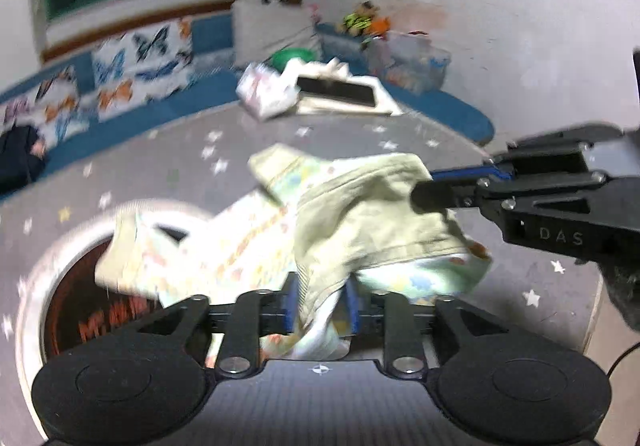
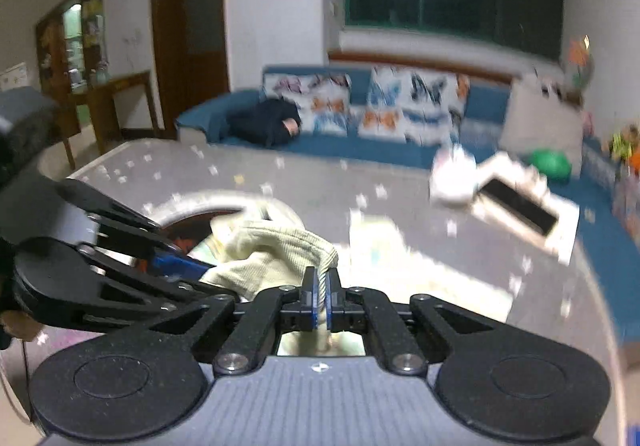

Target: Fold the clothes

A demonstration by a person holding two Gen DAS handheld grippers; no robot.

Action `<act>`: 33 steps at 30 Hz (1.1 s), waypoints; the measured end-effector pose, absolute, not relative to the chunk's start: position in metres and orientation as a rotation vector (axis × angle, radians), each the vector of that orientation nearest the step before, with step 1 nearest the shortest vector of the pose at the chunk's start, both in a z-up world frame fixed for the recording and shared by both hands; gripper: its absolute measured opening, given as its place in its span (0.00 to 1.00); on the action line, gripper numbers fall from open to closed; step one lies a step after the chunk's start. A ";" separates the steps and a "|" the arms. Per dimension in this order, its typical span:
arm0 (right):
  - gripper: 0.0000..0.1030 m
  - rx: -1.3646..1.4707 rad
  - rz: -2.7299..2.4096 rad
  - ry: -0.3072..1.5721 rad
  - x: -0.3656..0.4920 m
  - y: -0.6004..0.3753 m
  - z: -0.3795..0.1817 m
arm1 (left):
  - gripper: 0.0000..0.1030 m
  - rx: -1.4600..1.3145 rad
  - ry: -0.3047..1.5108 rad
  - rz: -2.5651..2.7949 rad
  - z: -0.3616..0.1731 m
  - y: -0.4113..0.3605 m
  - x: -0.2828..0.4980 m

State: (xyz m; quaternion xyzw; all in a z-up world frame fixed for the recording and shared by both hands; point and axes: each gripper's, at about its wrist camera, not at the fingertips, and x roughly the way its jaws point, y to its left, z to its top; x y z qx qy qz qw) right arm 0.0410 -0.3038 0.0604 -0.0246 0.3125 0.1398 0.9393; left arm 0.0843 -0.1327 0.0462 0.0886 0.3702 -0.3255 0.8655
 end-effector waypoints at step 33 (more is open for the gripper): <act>0.82 0.108 0.234 0.582 -0.057 -0.319 0.033 | 0.98 0.122 0.791 -0.481 0.024 -0.117 -0.010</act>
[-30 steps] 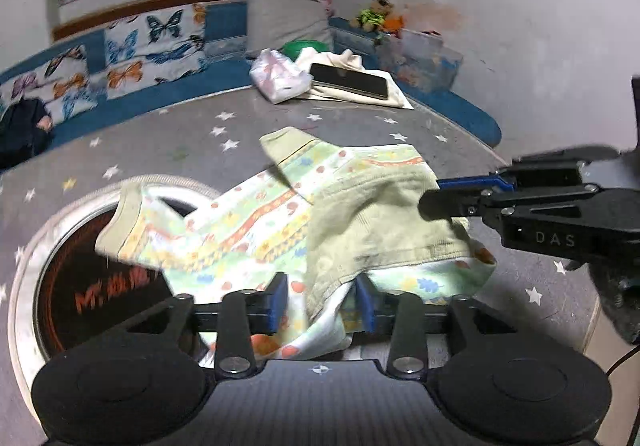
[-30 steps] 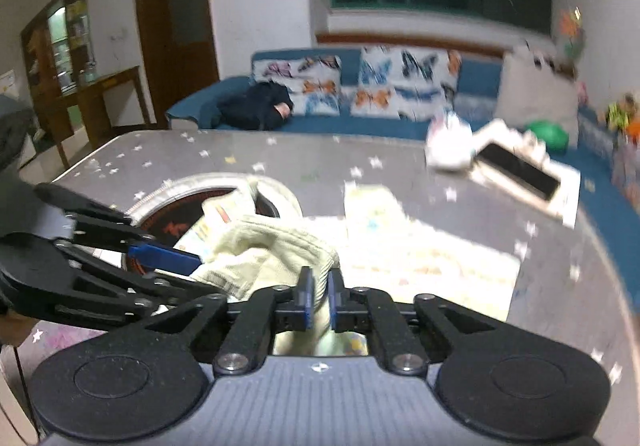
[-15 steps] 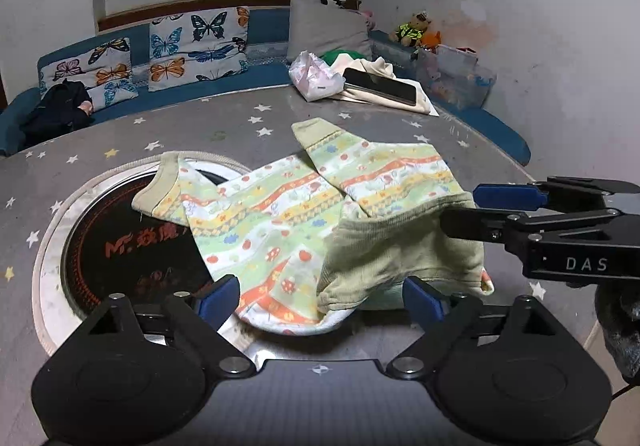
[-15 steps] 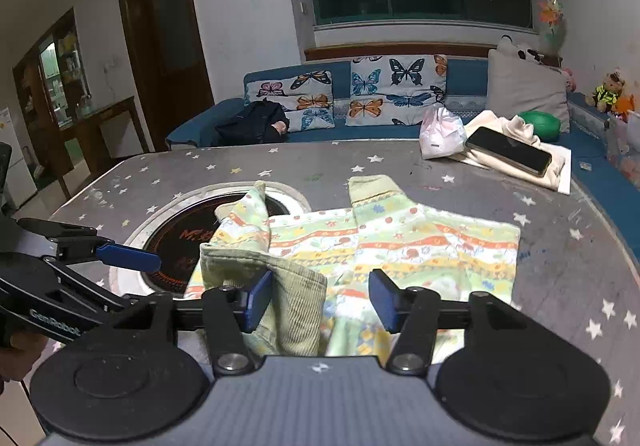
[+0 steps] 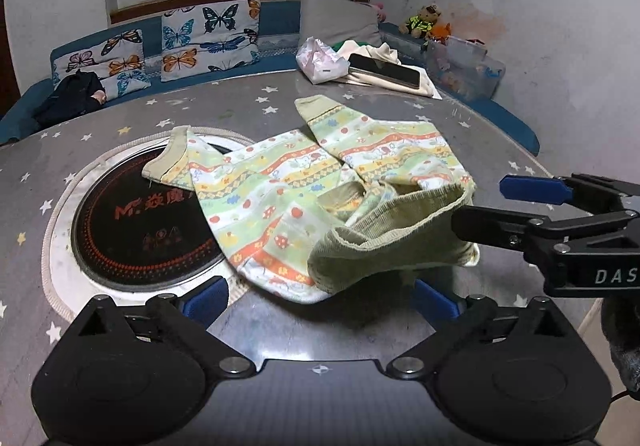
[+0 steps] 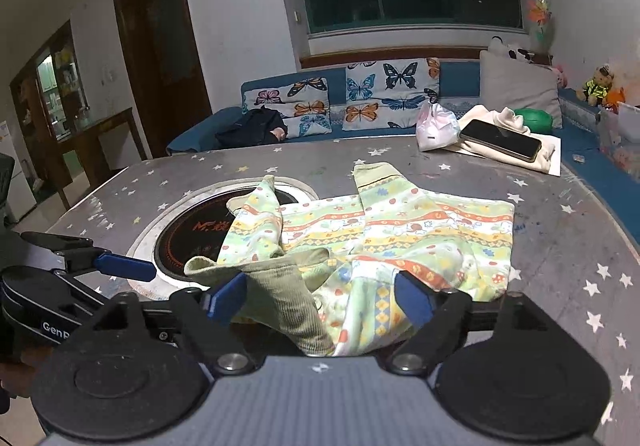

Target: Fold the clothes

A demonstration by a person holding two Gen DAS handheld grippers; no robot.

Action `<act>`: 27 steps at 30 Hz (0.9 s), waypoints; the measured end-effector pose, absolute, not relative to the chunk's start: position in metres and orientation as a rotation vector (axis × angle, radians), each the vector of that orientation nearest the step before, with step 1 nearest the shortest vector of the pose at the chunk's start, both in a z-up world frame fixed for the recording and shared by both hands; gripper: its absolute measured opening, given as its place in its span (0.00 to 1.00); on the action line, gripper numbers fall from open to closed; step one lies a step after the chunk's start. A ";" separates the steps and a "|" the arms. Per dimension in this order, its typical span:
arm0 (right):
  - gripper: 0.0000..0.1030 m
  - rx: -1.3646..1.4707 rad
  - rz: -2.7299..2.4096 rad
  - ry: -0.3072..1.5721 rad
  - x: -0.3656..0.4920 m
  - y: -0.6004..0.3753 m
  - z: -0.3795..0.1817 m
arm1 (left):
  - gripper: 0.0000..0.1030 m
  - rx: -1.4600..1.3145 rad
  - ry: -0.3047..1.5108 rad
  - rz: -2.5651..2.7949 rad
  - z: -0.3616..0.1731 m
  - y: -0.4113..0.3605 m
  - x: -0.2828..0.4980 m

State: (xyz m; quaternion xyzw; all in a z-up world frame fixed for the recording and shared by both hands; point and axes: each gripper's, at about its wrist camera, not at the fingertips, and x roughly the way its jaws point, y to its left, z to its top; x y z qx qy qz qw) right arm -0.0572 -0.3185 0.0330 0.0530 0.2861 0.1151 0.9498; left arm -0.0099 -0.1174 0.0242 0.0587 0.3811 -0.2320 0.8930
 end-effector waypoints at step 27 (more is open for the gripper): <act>1.00 0.134 0.196 0.570 -0.094 -0.321 0.025 | 1.00 0.144 0.827 -0.437 0.005 -0.109 -0.042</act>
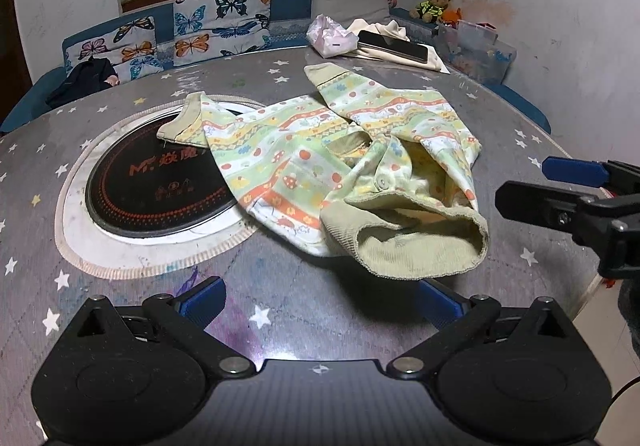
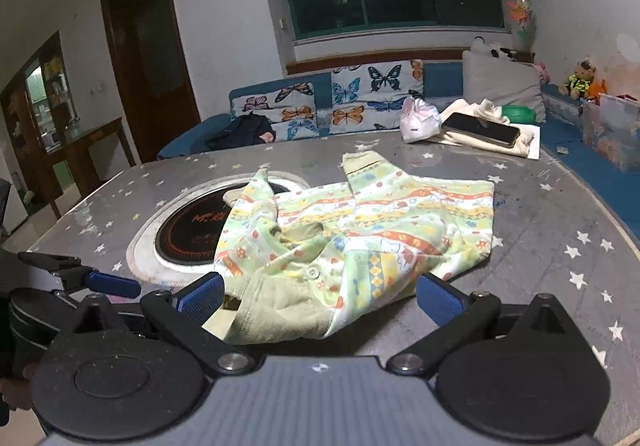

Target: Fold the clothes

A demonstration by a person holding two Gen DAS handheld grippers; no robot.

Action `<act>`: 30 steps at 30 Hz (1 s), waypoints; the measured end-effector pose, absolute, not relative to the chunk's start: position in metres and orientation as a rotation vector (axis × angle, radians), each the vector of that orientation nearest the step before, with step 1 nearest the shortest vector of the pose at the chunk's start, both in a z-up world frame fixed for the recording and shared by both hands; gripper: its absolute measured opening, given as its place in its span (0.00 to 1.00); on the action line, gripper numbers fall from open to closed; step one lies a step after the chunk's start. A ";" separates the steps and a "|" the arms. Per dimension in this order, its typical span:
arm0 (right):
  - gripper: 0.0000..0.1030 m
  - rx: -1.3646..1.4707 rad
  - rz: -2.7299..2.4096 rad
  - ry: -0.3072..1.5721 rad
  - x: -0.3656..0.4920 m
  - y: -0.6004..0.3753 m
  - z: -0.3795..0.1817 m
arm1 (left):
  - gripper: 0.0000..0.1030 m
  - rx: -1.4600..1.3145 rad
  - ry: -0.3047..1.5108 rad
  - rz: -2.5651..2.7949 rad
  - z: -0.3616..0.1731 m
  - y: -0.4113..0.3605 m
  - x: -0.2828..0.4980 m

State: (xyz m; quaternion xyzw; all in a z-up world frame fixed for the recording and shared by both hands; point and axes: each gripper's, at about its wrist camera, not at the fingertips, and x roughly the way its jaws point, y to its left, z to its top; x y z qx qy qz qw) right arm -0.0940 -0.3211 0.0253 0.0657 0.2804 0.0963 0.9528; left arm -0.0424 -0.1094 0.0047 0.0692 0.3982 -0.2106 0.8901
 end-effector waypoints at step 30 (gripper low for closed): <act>1.00 0.038 0.176 0.657 -0.089 -0.311 0.012 | 1.00 0.121 0.870 -0.383 -0.005 -0.099 -0.035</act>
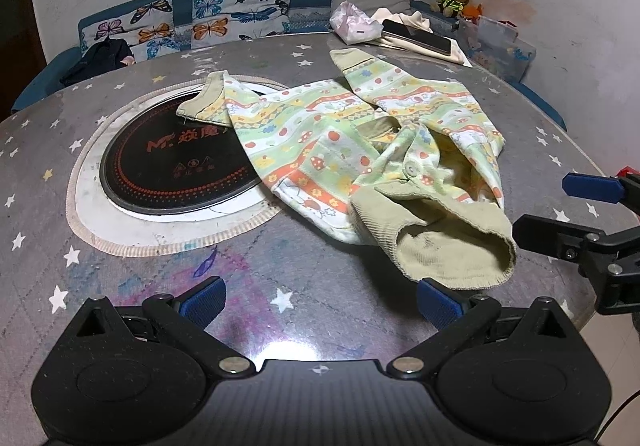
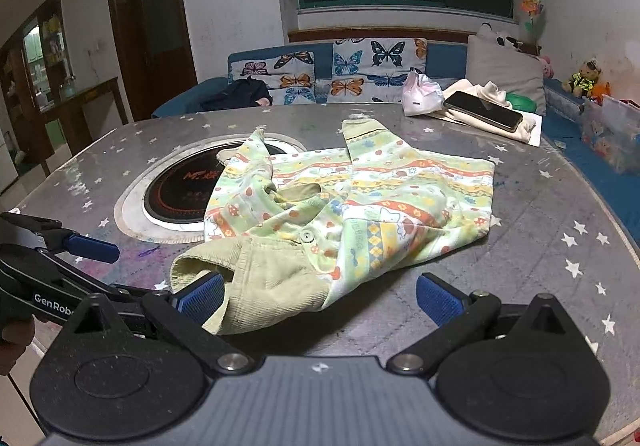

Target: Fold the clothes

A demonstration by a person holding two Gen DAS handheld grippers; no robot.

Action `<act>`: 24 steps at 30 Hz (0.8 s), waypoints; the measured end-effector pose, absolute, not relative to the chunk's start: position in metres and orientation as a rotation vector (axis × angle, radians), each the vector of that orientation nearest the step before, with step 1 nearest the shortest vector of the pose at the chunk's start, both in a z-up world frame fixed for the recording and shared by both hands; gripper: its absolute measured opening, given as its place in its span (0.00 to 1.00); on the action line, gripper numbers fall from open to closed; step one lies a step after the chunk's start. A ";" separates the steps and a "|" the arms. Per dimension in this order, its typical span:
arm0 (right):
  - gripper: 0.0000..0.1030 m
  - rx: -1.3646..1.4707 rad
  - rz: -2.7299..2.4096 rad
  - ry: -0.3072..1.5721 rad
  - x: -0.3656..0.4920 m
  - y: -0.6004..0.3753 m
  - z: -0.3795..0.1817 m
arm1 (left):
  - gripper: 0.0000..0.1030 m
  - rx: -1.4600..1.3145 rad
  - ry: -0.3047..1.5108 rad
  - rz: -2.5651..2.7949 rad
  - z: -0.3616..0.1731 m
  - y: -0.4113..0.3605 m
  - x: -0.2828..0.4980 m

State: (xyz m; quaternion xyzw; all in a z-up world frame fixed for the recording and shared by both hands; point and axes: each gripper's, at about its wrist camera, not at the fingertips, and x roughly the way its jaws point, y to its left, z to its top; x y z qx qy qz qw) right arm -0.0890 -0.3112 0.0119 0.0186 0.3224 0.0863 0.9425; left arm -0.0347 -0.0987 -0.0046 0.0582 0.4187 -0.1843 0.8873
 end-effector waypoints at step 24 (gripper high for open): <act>1.00 0.038 0.208 0.674 -0.047 -0.309 0.015 | 1.00 0.061 0.873 -0.361 0.010 -0.081 0.007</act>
